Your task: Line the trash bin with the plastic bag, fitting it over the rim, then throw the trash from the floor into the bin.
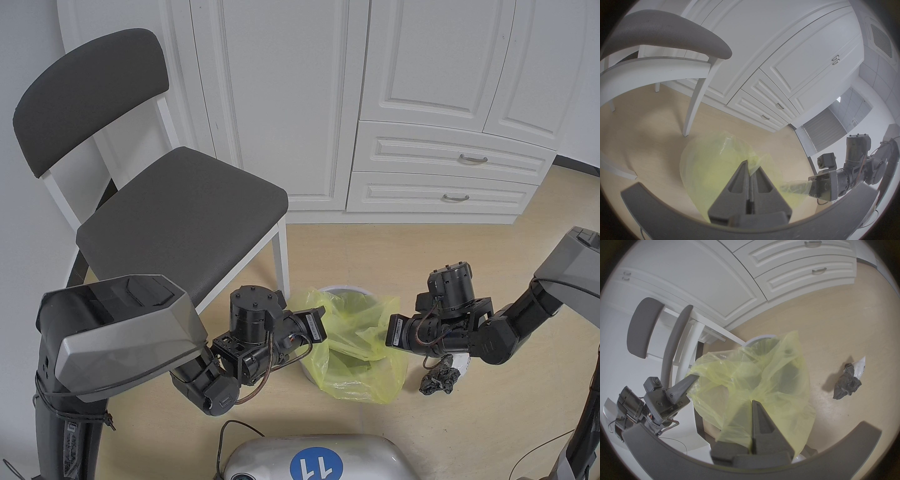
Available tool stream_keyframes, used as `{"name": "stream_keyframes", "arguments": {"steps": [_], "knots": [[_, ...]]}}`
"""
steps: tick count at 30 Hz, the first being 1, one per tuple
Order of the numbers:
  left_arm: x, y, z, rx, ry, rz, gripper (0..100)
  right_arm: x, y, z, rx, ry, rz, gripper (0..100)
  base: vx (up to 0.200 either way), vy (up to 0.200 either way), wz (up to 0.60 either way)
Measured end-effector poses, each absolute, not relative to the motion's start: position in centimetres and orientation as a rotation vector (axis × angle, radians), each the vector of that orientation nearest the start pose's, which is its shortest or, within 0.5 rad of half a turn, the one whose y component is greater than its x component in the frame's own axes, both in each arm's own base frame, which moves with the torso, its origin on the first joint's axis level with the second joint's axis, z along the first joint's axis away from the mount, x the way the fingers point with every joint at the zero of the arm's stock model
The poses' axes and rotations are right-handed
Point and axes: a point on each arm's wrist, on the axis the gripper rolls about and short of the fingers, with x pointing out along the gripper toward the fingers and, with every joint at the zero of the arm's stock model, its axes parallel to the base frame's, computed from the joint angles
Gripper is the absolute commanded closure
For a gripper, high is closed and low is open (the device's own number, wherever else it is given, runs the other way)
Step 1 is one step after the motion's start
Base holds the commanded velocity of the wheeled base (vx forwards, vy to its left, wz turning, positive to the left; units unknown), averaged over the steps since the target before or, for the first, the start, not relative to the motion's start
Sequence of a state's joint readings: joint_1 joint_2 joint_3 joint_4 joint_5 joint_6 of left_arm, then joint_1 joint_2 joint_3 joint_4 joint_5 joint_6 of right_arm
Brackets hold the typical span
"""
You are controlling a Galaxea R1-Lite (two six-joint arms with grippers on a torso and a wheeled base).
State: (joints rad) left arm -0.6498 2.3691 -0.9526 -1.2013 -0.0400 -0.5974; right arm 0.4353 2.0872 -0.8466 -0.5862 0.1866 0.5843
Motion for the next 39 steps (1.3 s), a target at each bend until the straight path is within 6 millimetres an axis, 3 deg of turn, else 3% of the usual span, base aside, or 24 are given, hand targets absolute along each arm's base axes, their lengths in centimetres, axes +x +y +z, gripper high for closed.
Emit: {"name": "stream_keyframes", "arguments": {"steps": [5, 11, 15, 26, 39], "knots": [[32.5, -24.3, 2.8, -0.498, 0.423, -0.589, 100, 32.2, 16.9, 4.9, 0.47, 0.842, 0.405, 100, 0.0, 0.0, 0.0], [31.5, -22.5, 4.6, -0.503, 0.428, -0.613, 100, 32.2, 19.2, 4.6, 0.534, 0.893, 0.405, 100, 0.0, 0.0, 0.0], [31.4, -21.8, 5.6, -0.51, 0.416, -0.618, 100, 32.3, 19.7, 4.5, 0.542, 0.969, 0.366, 100, 0.0, 0.0, 0.0], [30.4, -21.7, 7.0, -0.508, 0.405, -0.657, 100, 34.2, 20.3, 7.5, 0.623, 1.056, 0.266, 100, 0.0, 0.0, 0.0], [31.4, -23.6, 4.6, -0.495, 0.466, -0.673, 100, 37.2, 20.4, 5.2, 0.652, 1.11, 0.179, 100, 0.0, 0.0, 0.0]]}}
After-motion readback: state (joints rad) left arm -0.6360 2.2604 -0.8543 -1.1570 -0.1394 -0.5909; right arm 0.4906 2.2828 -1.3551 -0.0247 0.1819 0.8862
